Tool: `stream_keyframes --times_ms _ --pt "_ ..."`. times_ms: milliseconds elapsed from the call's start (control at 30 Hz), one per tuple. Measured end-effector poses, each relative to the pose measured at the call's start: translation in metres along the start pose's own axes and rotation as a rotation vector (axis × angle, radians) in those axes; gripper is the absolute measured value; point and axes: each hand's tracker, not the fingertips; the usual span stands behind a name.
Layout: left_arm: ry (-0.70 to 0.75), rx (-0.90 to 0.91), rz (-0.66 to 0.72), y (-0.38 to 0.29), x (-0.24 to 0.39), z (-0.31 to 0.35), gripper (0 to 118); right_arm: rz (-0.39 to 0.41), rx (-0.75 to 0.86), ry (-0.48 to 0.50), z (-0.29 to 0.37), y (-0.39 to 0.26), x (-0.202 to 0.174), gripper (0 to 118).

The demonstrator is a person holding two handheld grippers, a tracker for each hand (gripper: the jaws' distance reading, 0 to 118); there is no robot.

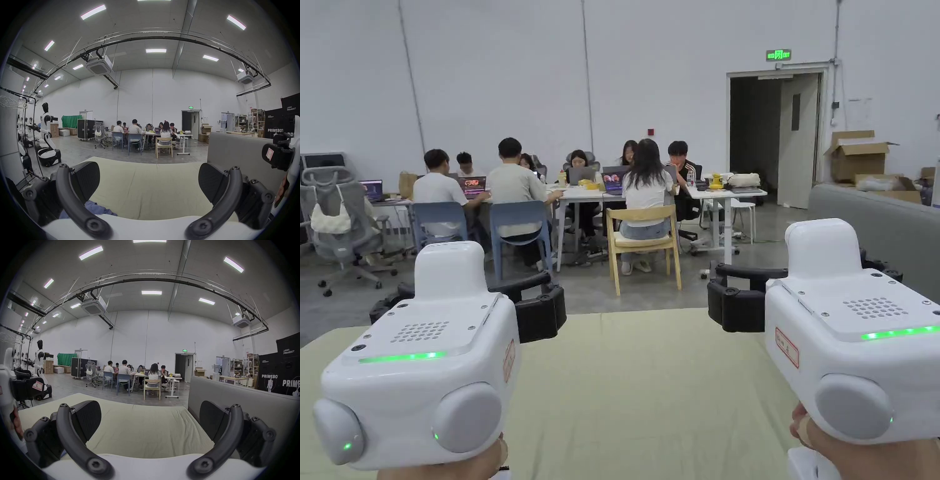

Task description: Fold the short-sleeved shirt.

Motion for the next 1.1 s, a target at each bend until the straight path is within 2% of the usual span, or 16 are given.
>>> stream_keyframes --times_ms 400,667,767,933,1100 --pt "0.009 0.016 -0.005 0.003 0.000 0.004 118 -0.029 -0.014 0.032 0.001 0.006 -0.005 118" --pt "0.017 0.022 0.005 0.006 -0.002 0.004 118 -0.007 -0.007 0.019 0.001 0.007 -0.006 118" --pt "0.023 0.022 0.006 0.007 -0.002 0.004 118 -0.047 -0.050 0.060 -0.003 0.006 -0.003 118" --pt "0.003 0.009 0.067 0.007 -0.009 0.004 118 -0.068 -0.052 0.033 -0.002 0.003 -0.001 118" --pt "0.004 0.009 0.061 0.008 -0.010 0.004 118 -0.071 -0.053 0.047 -0.002 0.004 0.002 118"
